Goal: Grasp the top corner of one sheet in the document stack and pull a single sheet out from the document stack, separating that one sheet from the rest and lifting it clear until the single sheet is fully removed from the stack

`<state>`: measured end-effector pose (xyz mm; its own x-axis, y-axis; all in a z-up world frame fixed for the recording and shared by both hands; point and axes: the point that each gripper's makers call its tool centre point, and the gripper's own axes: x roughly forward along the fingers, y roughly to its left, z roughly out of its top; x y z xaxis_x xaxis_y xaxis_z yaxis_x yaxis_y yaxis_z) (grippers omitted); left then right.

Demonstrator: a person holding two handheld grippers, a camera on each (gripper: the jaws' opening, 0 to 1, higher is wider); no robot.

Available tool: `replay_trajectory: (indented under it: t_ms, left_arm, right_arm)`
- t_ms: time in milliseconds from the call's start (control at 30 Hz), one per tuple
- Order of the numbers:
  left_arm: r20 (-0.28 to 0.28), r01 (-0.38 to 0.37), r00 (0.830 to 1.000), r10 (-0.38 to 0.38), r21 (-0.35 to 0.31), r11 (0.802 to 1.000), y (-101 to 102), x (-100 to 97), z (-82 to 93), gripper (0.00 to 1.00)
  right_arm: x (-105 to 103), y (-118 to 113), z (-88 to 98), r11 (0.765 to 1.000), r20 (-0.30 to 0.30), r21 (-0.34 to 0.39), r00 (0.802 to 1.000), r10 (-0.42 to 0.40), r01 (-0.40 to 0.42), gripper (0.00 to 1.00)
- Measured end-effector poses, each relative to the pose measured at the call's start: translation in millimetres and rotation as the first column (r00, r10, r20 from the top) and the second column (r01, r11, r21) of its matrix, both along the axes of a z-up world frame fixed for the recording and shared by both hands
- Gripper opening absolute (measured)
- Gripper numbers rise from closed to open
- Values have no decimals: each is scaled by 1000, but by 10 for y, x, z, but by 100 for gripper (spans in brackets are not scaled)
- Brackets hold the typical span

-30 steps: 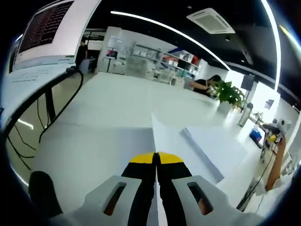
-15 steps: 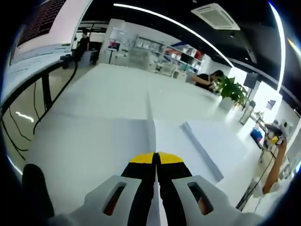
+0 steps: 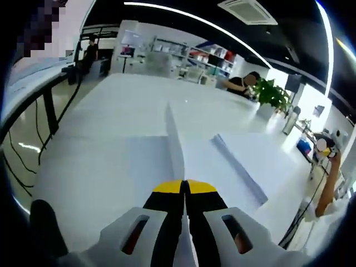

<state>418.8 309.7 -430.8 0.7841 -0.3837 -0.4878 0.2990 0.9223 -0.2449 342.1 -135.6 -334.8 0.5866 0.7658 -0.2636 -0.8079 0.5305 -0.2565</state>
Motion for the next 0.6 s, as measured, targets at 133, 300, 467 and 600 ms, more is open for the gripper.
replay_trajectory:
  t_ms: [133, 300, 467, 600]
  left_arm:
    - [-8, 18, 1000, -18, 45, 999, 9, -7, -54, 3]
    - [25, 42, 999, -47, 199, 979, 109, 2, -101, 6]
    - [47, 40, 998, -52, 236, 971, 124, 41, -111, 13]
    - [60, 37, 997, -56, 283, 958, 169, 69, -126, 17]
  right_arm:
    - [-7, 2, 5, 1000, 2, 0, 1000, 3, -3, 51]
    - [-12, 9, -7, 1000, -1, -3, 1000, 5, -5, 51]
    - [-29, 18, -9, 1000, 0, -8, 1000, 10, -10, 51]
    - [-28, 16, -8, 1000, 0, -8, 1000, 11, -11, 51]
